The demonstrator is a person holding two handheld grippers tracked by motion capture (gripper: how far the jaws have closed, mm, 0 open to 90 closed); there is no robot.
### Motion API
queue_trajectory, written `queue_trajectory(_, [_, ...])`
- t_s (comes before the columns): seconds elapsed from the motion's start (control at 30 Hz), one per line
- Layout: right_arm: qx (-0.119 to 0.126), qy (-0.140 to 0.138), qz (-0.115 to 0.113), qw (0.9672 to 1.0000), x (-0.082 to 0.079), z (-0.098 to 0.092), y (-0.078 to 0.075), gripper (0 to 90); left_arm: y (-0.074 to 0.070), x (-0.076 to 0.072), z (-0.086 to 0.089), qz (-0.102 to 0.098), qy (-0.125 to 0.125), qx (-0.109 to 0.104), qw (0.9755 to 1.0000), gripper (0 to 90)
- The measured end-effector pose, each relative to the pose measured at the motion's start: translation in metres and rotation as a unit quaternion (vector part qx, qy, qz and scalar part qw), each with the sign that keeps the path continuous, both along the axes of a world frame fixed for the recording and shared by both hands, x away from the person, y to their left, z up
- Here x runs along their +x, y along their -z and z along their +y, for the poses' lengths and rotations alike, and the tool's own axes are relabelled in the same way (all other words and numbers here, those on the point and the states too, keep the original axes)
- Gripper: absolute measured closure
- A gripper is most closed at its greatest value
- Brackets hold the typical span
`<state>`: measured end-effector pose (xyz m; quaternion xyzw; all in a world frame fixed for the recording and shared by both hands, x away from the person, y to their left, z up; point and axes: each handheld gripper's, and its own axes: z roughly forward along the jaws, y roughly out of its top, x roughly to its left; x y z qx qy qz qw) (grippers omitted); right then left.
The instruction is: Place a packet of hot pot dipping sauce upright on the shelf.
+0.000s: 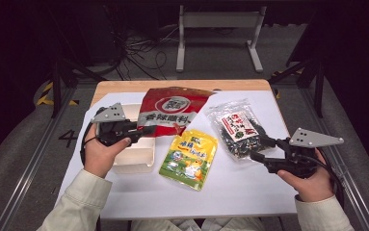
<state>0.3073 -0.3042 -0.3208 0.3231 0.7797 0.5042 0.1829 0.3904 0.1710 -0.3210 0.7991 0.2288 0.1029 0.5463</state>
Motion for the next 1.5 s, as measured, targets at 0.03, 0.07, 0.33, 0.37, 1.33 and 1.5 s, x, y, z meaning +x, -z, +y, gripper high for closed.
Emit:
queue_trajectory(0.03, [0.002,0.001,-0.001,1.0,0.0,0.0,0.001,36.1,0.0,0.001,0.002,-0.002,-0.003,-0.001,1.0,79.2])
queue_trajectory(0.07, [0.002,0.001,-0.002,1.0,0.0,-0.001,0.001,35.9,0.0,0.003,0.004,0.0,-0.008,-0.002,1.0,79.2])
queue_trajectory(0.33, [0.005,0.005,-0.003,1.0,0.003,-0.004,0.006,35.9,0.003,0.013,0.022,-0.002,-0.037,-0.013,0.9992,79.1])
queue_trajectory(0.37, [0.009,0.003,-0.002,1.0,0.003,-0.004,0.007,35.3,0.002,0.013,0.025,-0.008,-0.041,-0.012,0.9991,79.1])
queue_trajectory(1.33, [-0.02,-0.005,-0.009,0.9997,0.0,-0.006,0.014,34.4,0.018,0.061,0.064,0.0,-0.107,0.0,0.9942,79.2])
queue_trajectory(1.5, [-0.013,0.003,0.0,0.9999,-0.003,-0.01,0.015,33.5,0.027,0.072,0.066,0.008,-0.111,0.009,0.9938,79.1])
